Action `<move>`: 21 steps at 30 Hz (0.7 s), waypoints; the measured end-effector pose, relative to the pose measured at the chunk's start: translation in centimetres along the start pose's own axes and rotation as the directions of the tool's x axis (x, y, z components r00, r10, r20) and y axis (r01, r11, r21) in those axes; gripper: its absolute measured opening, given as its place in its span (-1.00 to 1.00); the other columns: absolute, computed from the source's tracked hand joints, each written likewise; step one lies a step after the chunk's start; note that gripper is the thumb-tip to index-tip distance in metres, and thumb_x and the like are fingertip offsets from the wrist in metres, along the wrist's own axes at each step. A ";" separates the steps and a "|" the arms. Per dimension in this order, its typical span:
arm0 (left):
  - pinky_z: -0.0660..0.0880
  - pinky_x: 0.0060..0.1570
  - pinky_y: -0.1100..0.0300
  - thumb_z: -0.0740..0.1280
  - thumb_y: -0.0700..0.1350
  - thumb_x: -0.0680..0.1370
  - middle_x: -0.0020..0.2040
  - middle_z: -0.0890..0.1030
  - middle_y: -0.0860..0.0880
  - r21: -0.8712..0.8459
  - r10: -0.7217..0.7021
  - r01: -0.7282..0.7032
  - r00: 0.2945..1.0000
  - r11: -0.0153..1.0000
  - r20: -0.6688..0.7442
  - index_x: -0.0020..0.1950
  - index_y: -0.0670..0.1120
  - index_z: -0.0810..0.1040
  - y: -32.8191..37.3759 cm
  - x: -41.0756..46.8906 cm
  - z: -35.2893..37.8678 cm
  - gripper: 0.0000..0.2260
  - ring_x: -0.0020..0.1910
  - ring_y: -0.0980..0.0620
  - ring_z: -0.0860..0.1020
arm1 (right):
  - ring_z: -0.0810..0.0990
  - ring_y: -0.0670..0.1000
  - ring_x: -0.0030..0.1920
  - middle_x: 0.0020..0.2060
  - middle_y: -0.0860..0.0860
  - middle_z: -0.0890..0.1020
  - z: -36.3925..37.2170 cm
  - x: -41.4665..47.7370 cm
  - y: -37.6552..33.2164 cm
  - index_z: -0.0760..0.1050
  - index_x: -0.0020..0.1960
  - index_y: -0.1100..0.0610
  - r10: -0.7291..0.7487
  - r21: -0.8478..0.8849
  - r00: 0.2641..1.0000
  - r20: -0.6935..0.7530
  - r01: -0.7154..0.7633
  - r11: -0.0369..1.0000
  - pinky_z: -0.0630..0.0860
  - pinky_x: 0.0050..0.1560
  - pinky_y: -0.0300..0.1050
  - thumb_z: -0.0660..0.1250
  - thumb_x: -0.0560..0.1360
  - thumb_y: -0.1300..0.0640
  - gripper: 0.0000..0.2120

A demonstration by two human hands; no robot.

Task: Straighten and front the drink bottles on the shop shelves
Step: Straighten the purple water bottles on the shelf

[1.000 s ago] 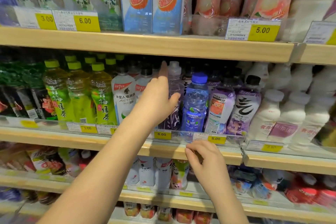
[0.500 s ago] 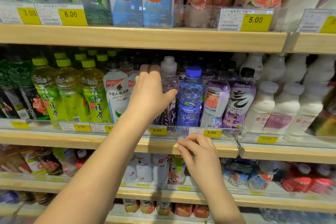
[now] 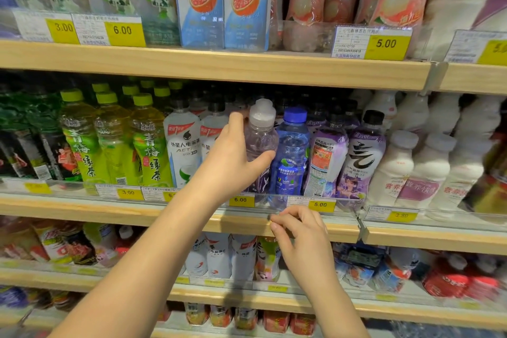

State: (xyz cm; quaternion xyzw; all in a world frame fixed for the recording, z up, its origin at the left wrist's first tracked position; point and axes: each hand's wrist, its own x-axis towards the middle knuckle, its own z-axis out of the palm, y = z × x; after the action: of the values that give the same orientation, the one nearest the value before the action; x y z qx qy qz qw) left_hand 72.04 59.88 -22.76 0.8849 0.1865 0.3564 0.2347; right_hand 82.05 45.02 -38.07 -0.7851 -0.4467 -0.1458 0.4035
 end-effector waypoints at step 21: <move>0.47 0.14 0.37 0.44 0.11 0.53 0.26 0.58 0.18 -0.449 0.037 -0.186 0.947 0.874 -0.319 0.44 0.04 0.37 -0.3 -3.8 -6.2 -0.47 0.24 0.18 0.56 | 0.50 0.00 0.09 0.03 -0.12 0.57 0.4 -1.1 0.7 0.69 0.12 0.01 -0.119 -0.089 0.992 -0.044 0.115 0.989 0.43 0.15 -0.09 0.44 0.57 0.11 -0.85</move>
State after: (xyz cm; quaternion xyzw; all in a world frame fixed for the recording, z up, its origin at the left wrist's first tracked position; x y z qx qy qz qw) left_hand 64.95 59.99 -21.11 0.7452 0.0752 0.5347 0.3913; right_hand 81.93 44.48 -39.34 -0.7704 -0.4751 -0.2076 0.3710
